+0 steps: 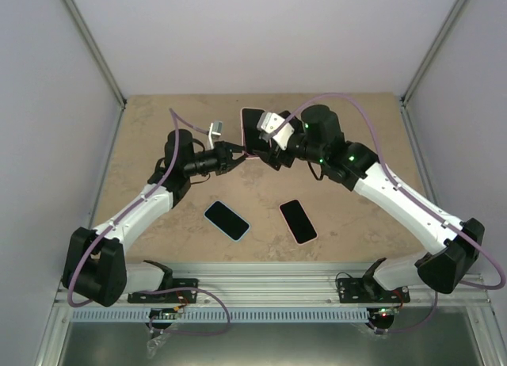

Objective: Take the phone out of the phone case
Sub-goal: Remove the phone case from the phone.

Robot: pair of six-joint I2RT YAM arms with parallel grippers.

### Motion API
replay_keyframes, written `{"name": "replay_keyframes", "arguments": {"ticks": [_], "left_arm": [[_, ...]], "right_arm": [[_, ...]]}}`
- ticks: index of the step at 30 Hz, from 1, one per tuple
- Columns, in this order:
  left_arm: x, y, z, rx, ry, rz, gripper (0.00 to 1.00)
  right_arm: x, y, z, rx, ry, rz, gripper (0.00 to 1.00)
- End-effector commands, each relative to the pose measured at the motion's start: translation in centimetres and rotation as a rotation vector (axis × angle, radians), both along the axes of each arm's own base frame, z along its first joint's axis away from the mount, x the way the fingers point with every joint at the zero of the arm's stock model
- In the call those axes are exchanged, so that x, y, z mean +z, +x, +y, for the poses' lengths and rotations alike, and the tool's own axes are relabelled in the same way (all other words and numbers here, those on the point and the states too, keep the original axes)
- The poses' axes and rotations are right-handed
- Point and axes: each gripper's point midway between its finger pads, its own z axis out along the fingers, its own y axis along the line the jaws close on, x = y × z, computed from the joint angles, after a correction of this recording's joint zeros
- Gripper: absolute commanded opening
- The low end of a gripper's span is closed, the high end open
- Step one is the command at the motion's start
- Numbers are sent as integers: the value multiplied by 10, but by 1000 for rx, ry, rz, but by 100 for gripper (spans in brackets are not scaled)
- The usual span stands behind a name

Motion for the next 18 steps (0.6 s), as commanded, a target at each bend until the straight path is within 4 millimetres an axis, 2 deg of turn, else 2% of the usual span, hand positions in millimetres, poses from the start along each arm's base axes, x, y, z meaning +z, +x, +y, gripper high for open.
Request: {"name": "replay_keyframes", "arguments": {"ticks": [1, 4, 11, 18], "left_arm": [[30, -6, 2, -13, -59, -106, 0], [32, -7, 1, -20, -66, -106, 0], [33, -8, 1, -24, -71, -107, 0], [32, -8, 1, -23, -70, -107, 0]], "right_arm": [[-5, 4, 2, -18, -95, -88, 89], [-13, 3, 6, -24, -136, -110, 86], [-17, 5, 11, -55, -180, -161, 81], [-29, 3, 15, -53, -226, -183, 72]]}}
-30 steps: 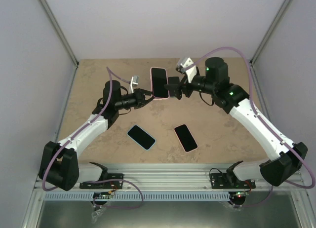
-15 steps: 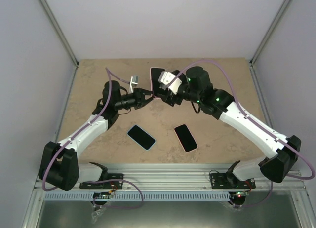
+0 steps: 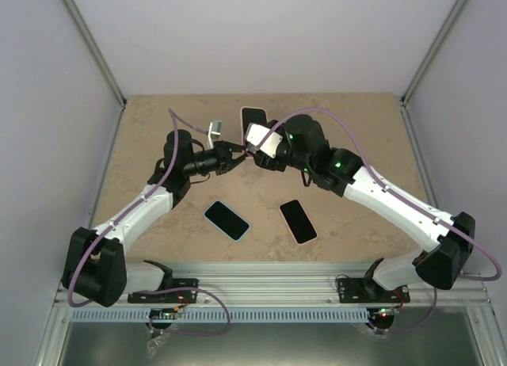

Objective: Take the phone out of the phone case
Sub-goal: Remove the phone case from the phone.

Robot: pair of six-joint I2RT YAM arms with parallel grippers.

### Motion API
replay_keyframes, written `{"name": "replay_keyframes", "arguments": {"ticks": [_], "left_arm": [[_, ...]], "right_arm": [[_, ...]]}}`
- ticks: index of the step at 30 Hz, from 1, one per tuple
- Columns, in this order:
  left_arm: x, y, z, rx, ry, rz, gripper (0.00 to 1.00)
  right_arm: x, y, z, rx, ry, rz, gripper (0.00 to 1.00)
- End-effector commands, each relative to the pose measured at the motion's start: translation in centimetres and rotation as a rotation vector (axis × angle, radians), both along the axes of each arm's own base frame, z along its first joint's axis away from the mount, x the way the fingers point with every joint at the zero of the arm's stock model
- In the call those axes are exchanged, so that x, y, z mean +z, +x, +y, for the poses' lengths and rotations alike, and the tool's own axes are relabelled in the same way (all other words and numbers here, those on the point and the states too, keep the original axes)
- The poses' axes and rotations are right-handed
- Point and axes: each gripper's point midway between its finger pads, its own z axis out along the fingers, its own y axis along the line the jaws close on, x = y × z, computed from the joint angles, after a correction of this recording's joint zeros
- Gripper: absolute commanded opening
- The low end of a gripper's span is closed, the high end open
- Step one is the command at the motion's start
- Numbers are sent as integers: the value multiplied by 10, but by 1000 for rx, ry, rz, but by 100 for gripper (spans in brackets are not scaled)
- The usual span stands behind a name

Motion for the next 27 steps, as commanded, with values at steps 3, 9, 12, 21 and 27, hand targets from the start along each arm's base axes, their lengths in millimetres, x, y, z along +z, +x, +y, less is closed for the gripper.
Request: {"name": "replay_keyframes", "arguments": {"ticks": [3, 9, 12, 21, 27], "left_arm": [[27, -6, 2, -12, -42, -115, 0], [24, -4, 2, -10, -37, -110, 0], [22, -3, 2, -5, -33, -105, 0], [17, 3, 4, 17, -18, -102, 0], [20, 1, 5, 16, -17, -126, 0]], "right_arm": [[-19, -2, 3, -7, -68, -33, 66], [-20, -7, 3, 6, -70, -31, 61], [-16, -10, 3, 17, -56, -26, 59], [-13, -21, 5, 57, -39, 4, 58], [-18, -20, 5, 57, -48, 5, 58]]}}
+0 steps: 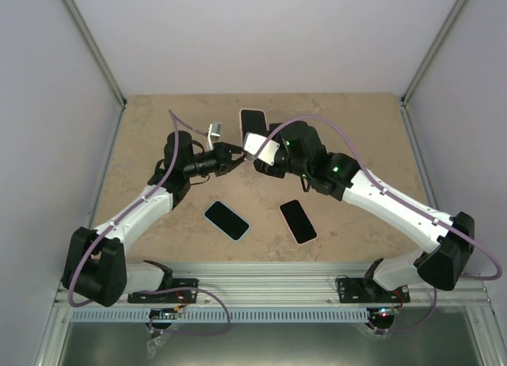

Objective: Take the phone out of the phone case
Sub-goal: Remove the phone case from the phone.

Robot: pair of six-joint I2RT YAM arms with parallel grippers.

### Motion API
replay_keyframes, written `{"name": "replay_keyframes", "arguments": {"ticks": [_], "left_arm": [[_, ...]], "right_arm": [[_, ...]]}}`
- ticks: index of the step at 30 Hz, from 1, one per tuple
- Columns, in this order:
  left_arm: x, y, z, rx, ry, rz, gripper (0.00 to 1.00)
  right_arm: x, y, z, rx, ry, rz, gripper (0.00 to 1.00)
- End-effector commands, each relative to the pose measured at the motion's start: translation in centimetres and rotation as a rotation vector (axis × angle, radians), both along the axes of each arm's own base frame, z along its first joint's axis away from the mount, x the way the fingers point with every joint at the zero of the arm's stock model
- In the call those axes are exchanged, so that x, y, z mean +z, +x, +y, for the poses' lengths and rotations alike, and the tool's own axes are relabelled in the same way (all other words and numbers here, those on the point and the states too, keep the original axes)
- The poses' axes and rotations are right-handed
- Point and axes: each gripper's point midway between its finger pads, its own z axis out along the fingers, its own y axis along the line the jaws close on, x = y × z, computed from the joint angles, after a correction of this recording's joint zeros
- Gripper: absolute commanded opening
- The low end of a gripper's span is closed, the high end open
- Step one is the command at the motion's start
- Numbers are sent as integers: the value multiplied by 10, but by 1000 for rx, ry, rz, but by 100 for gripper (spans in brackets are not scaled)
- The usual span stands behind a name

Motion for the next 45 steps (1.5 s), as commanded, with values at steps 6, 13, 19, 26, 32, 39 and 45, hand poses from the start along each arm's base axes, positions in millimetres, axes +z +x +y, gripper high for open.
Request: {"name": "replay_keyframes", "arguments": {"ticks": [6, 13, 19, 26, 32, 39, 45], "left_arm": [[30, -2, 1, -9, -39, -131, 0], [34, -6, 0, -30, -67, -127, 0], [36, -9, 0, -39, -82, -124, 0], [40, -12, -1, -51, -103, -120, 0], [42, -14, -1, -65, -115, -118, 0], [44, -17, -2, -74, -125, -119, 0], [42, -18, -1, -75, -125, -115, 0]], "right_arm": [[-2, 3, -1, -29, -5, -19, 53], [-5, 7, 2, -43, -28, -44, 52], [-12, 9, 5, -54, -64, -75, 52], [-17, 20, 3, -112, -124, -163, 51], [-26, 26, -3, -161, -185, -228, 47], [-30, 37, -11, -226, -220, -309, 30], [-32, 44, -16, -269, -233, -345, 19]]}}
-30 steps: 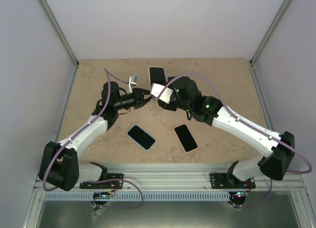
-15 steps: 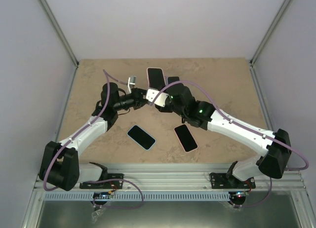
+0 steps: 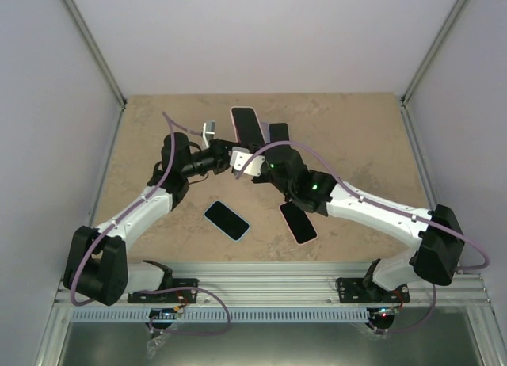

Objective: Take the phone out of the phone case
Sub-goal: Remove the phone case from the phone.

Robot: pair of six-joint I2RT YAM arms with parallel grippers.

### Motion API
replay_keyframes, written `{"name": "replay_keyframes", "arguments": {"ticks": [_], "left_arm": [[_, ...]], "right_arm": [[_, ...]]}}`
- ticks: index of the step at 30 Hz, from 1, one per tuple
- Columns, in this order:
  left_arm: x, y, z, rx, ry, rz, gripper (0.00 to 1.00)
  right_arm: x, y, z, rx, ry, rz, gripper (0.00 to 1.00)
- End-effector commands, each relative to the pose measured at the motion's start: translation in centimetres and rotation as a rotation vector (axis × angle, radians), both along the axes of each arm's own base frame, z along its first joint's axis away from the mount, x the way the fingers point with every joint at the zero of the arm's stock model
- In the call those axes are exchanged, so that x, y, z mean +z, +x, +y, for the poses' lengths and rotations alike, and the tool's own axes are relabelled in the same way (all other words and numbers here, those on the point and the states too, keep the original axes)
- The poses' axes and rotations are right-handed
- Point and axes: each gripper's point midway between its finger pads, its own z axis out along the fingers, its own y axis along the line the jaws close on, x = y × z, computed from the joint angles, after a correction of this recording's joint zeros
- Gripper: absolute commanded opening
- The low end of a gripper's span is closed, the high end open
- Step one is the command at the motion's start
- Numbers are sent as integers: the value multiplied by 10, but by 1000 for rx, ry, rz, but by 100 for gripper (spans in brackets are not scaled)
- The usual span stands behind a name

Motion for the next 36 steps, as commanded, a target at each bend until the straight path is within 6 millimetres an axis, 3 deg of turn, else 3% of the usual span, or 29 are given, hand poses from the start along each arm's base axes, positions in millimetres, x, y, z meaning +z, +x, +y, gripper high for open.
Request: {"name": "replay_keyframes", "arguments": {"ticks": [1, 8, 16, 21, 29, 36], "left_arm": [[39, -30, -10, -139, -64, -157, 0], [40, -30, -11, -151, -76, -150, 0], [43, -41, -17, -197, -82, -171, 0], [43, -44, -19, -210, -80, -177, 0], [32, -38, -20, -194, -51, -162, 0], [38, -43, -21, -215, -68, -168, 0]], "right_arm": [[-12, 30, -30, -183, -73, -69, 19], [-3, 36, -35, -218, -67, -164, 12], [-12, 35, -33, -196, -82, -173, 21], [-14, 35, -32, -194, -81, -175, 19], [2, 33, -33, -194, -52, -183, 13], [3, 34, -32, -185, -62, -225, 18]]}}
